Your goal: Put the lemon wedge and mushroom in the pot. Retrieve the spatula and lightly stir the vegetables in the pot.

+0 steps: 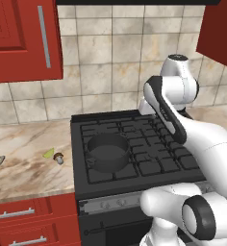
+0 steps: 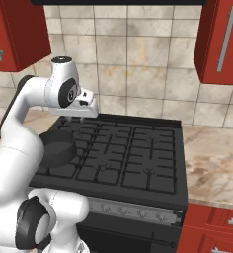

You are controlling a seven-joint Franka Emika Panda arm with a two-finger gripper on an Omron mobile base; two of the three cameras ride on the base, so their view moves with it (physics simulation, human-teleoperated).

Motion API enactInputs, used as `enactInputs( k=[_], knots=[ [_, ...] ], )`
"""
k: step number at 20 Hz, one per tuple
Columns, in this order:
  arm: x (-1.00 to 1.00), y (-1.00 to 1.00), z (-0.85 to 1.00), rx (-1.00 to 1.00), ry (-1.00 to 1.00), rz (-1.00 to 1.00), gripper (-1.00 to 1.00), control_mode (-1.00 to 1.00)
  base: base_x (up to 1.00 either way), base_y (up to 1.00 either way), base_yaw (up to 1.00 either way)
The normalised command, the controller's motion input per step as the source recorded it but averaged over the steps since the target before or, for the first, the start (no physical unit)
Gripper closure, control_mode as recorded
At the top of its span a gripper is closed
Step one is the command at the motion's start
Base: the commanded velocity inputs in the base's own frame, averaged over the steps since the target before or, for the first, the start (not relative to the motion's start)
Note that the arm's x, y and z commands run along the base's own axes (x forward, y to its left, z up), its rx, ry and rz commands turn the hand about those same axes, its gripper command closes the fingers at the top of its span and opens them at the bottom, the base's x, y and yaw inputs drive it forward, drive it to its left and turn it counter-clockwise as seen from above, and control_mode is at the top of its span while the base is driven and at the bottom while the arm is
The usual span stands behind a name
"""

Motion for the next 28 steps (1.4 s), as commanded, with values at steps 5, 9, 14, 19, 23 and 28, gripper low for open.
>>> enactInputs(
  k=[5, 9, 14, 19, 23, 28],
  knots=[
    [-0.31, 0.09, 0.0, 0.0, -0.1, -0.09, -1.0, -1.0, 0.0, 0.0, 0.0],
    [-0.66, 0.22, 0.0, 0.0, -0.15, -0.04, -1.0, -1.0, 0.0, 0.0, 0.0],
    [-0.47, 0.35, 0.0, 0.0, -0.17, 0.0, -1.0, -1.0, 0.0, 0.0, 0.0],
    [-0.1, 0.54, 0.0, 0.0, -0.08, 0.0, -1.0, -1.0, 0.0, 0.0, 0.0],
    [0.0, 0.99, 0.0, -0.04, 0.0, 0.06, -1.0, -1.0, 0.0, 0.0, 0.0],
    [0.0, 1.0, 0.0, -0.06, 0.0, 0.11, -1.0, -1.0, 0.0, 0.0, 0.0]
  ],
)
